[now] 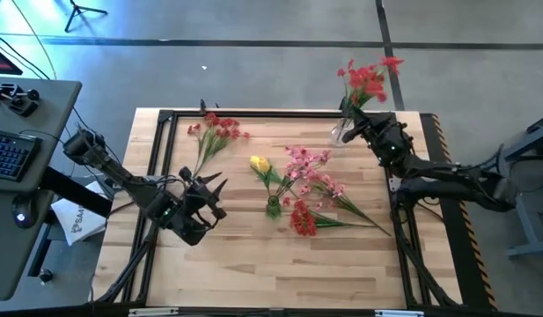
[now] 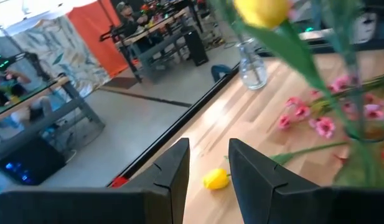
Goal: Sort flowers into vase by color
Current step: Put the bottom left red flowers into the transparent vase
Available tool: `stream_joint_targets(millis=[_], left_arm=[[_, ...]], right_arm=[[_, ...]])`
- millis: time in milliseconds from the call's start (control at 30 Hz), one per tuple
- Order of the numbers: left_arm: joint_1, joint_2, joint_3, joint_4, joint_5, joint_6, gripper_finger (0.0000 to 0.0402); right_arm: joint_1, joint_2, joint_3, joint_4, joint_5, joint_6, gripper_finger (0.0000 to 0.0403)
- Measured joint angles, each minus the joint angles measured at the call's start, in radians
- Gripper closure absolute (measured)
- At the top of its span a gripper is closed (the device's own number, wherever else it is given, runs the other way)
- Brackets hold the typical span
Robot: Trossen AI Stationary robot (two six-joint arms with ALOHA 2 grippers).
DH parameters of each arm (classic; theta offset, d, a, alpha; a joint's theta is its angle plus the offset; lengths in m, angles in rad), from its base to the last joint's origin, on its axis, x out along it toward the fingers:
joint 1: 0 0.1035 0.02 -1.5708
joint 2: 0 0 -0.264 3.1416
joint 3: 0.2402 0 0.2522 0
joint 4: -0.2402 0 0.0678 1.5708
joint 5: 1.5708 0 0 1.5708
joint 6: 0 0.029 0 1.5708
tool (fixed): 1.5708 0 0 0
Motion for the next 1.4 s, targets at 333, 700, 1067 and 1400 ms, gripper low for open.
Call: stream_joint_targets(millis=[333, 700, 1067, 1400], left_arm=[[0.069, 0.0, 0.0, 0.004, 0.04, 0.008, 0.03], [0.082, 0.0, 0.0, 0.003, 0.08, 0.01, 0.03], [0.082, 0.0, 0.0, 0.004, 0.088, -0.002, 0.03], [0.082, 0.0, 0.0, 0.006, 0.089, -0.018, 0.03]], right_arm=[[-0.079, 0.136, 0.0, 0.051, -0.114, 0.092, 0.0396], [-0.087, 0.151, 0.095, -0.253, -0.129, 0.098, 0.029], [-0.084, 0.077, 0.436, -1.117, -0.129, 0.108, 0.0173], [-0.053, 0.061, 0.554, -1.221, -0.23, 0.057, 0.0172]])
